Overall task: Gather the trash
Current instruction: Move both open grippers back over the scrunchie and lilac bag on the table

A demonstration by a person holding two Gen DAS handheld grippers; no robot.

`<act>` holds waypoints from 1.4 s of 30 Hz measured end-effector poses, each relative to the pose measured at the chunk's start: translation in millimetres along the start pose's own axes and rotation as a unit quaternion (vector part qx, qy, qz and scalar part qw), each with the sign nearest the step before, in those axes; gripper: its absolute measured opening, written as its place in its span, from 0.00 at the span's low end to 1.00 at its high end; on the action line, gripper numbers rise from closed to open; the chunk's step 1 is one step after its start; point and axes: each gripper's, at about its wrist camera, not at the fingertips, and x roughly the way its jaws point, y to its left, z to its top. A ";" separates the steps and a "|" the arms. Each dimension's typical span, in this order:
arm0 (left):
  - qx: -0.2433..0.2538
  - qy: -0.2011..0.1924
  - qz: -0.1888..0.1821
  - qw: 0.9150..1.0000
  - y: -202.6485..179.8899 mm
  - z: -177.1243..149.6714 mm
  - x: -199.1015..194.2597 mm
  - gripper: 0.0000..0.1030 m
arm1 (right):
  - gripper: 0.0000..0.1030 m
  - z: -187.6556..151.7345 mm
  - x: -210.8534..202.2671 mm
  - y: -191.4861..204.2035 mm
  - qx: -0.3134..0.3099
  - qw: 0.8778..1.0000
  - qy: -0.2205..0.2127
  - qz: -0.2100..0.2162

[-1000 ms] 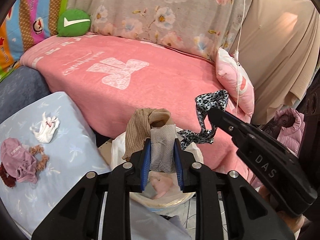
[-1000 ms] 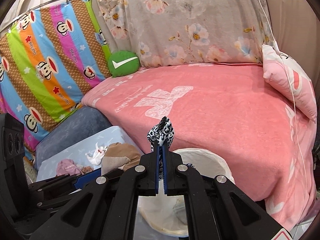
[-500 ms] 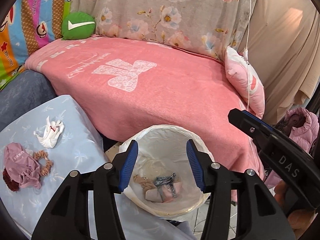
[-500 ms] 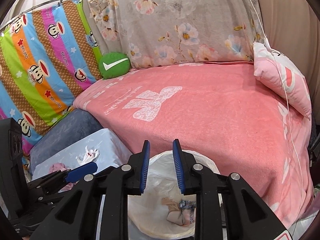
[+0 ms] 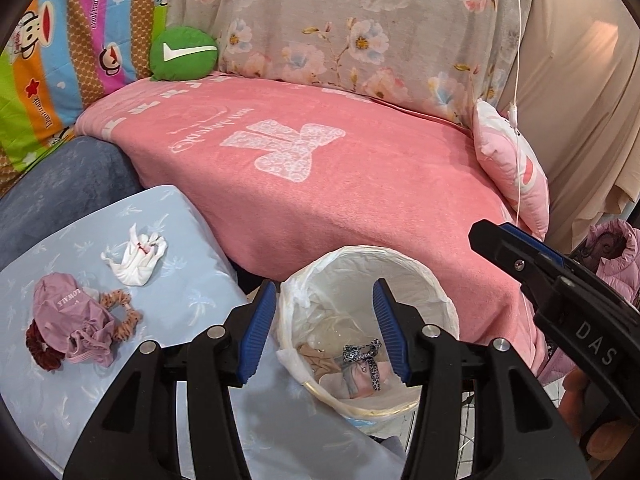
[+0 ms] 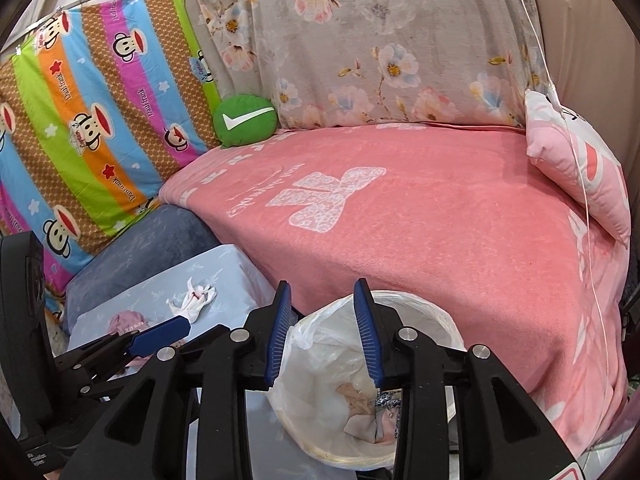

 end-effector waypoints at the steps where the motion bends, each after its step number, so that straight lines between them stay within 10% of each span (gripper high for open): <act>1: -0.001 -0.001 0.002 1.000 2.6 -1.1 -2.1 0.47 | 0.32 -0.7 -0.6 3.0 -0.002 1.000 0.001 0.001; 23: -0.074 -0.009 0.098 0.992 104.5 -38.3 -43.8 0.71 | 0.44 -28.9 9.8 108.5 -0.056 0.996 0.037 0.050; 42: -0.189 0.025 0.217 0.957 261.3 -93.4 -60.2 0.77 | 0.59 -73.6 79.0 236.7 -0.118 0.982 0.088 0.115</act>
